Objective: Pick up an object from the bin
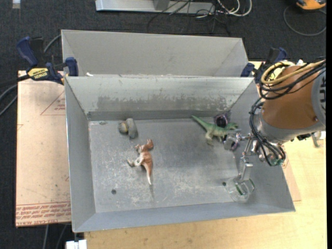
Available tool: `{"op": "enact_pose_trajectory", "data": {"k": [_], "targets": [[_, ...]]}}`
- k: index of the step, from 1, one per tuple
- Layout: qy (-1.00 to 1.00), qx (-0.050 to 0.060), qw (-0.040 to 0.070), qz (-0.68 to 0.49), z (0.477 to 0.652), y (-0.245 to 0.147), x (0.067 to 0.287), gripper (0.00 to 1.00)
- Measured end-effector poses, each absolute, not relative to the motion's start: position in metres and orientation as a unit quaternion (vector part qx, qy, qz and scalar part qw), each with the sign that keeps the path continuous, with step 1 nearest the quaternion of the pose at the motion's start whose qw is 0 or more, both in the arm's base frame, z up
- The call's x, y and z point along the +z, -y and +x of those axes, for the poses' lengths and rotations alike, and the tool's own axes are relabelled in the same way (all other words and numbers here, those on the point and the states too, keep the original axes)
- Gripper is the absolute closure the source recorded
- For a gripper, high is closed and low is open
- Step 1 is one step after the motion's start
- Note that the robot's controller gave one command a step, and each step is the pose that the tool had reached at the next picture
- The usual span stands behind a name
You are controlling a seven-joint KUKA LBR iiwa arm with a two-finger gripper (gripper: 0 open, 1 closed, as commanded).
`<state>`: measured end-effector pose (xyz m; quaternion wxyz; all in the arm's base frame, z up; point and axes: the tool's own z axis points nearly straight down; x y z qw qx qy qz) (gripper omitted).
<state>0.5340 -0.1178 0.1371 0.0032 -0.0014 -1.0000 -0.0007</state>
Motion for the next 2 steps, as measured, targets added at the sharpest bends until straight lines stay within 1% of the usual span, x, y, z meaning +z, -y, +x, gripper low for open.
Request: {"op": "enact_pose_trajectory", "data": {"k": [1,2], "targets": [[1.0,0.0,-0.001,0.001,0.536,0.117,0.142,0.0],[0.999,-0.001,0.002,-0.042,0.553,0.141,0.094,0.0]]}}
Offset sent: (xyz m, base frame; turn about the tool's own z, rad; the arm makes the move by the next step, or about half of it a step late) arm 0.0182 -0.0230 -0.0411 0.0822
